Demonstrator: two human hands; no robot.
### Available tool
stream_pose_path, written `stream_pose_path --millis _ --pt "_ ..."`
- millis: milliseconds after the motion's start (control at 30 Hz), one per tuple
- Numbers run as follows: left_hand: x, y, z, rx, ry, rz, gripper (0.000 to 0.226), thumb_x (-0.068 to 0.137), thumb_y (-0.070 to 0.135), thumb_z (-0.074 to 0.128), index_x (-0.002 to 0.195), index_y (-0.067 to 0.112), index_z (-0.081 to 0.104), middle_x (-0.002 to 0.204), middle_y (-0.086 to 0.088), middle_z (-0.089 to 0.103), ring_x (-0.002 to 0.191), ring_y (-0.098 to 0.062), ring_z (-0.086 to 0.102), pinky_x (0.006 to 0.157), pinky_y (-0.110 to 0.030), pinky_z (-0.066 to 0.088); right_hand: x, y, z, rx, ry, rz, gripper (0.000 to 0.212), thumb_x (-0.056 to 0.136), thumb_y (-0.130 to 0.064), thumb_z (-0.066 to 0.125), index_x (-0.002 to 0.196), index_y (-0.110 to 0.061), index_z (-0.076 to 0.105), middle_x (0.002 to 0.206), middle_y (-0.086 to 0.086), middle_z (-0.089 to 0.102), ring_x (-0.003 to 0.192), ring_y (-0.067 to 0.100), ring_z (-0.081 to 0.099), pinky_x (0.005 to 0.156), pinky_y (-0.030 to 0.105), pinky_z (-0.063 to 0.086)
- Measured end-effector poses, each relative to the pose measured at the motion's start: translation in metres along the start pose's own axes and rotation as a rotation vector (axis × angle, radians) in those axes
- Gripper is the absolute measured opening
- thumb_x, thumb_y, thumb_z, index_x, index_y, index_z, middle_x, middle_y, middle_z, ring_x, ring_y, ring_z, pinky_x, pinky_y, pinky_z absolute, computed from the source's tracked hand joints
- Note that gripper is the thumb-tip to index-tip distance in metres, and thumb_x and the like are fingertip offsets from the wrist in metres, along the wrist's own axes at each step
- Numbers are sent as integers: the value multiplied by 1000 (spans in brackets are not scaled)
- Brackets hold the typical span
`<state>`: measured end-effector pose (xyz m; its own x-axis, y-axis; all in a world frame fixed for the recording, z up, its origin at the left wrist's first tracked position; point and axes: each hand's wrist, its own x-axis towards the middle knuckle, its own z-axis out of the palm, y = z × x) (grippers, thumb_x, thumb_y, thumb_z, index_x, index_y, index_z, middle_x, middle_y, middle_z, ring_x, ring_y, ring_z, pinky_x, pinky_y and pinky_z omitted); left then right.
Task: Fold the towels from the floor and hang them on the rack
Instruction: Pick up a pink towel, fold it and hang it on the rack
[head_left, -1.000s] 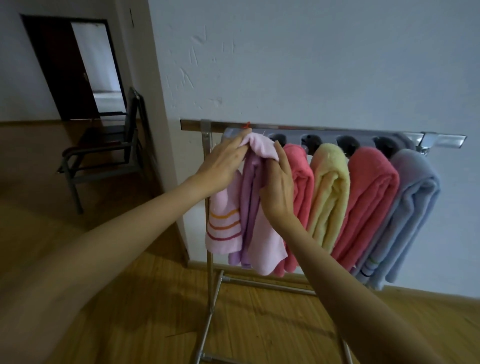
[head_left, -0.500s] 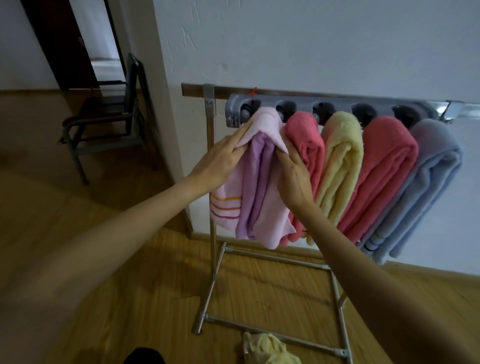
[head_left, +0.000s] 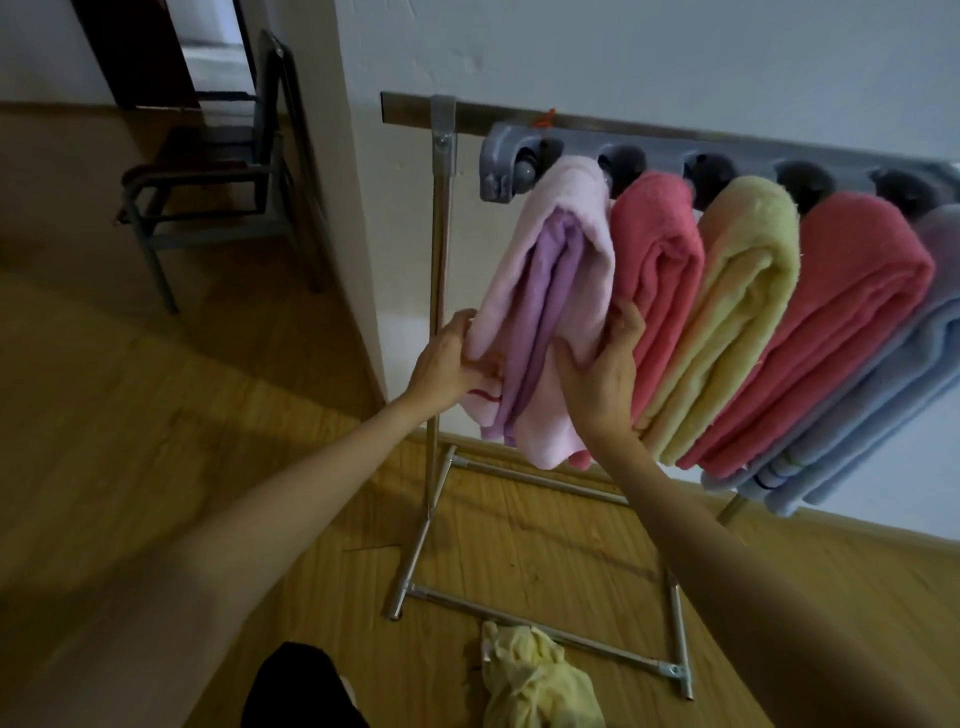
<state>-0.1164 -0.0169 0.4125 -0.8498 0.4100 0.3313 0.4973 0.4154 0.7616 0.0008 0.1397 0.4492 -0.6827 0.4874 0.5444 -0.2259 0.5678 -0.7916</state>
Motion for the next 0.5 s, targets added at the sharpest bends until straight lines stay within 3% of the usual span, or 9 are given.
stream_pose_path --millis 67,133,233,300,367,433,500 --pt "6 -12 -1 35 -54 -83 57 66 42 79 110 14 58 99 1 68 88 -18 66 78 -39 57 0 9 5 -59 2 60 36 86 -22 67 115 -9 48 103 -3 61 88 11 59 82 27 50" --pt "12 -23 -4 91 2 -88 40 72 35 78 96 8 62 90 -4 68 80 -20 65 72 -40 57 1 16 9 -127 21 24 24 87 -25 66 93 -5 55 87 6 65 80 23 61 75 44 50" --pt "17 -33 -10 172 241 -16 32 81 27 71 91 1 57 86 -11 63 73 -24 62 63 -32 53 2 20 11 -177 56 -4 25 86 -24 67 85 -1 57 83 11 64 78 27 61 73 45 49" --pt "19 -41 -10 231 299 38 34 86 33 65 97 2 57 89 -11 61 73 -21 60 63 -30 54 3 20 11 -206 54 -23 27 86 -24 67 90 1 59 90 13 65 82 29 61 73 42 49" --pt "20 -45 -4 276 222 66 37 87 32 65 109 3 56 100 -12 61 83 -22 62 70 -36 57 3 23 11 -272 49 -55 32 86 -26 66 99 3 60 98 15 65 86 31 61 73 41 48" --pt "17 -40 5 174 81 26 48 84 41 65 118 9 53 114 -10 59 99 -24 61 82 -39 55 2 26 11 -331 45 -70 34 86 -26 66 102 4 60 103 16 63 87 33 61 70 41 48" --pt "8 -28 14 104 -34 48 40 80 29 68 114 11 55 114 -8 60 103 -23 59 88 -40 52 0 28 9 -346 36 -81 30 86 -22 65 102 3 59 102 16 64 85 34 61 68 41 48"
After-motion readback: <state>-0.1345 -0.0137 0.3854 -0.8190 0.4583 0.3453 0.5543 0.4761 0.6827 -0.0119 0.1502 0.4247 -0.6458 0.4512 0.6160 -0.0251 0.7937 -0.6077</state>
